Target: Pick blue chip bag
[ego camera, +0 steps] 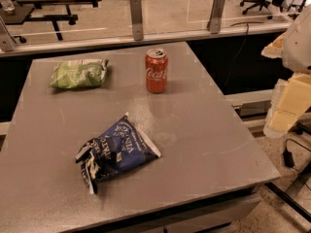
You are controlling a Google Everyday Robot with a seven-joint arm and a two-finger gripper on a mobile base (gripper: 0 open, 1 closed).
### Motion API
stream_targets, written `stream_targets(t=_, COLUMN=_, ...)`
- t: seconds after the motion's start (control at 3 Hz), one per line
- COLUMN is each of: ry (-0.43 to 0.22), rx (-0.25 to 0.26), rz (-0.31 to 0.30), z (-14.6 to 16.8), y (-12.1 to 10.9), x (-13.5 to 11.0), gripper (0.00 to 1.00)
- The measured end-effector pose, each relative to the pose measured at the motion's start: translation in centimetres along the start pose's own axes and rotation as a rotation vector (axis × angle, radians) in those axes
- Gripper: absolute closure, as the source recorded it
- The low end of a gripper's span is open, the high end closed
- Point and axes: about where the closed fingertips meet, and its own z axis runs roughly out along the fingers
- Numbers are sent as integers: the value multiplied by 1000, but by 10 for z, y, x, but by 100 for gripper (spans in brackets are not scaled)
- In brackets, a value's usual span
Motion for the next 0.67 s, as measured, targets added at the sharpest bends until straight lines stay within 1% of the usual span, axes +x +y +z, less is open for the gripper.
stream_targets(t=0.33, ry=0, rx=0, rz=0, z=0, y=0, x=0, gripper=0)
stream_targets(t=0.67, ry=-41, rx=-28, rz=-54, z=-2, y=4, x=-23, gripper=0)
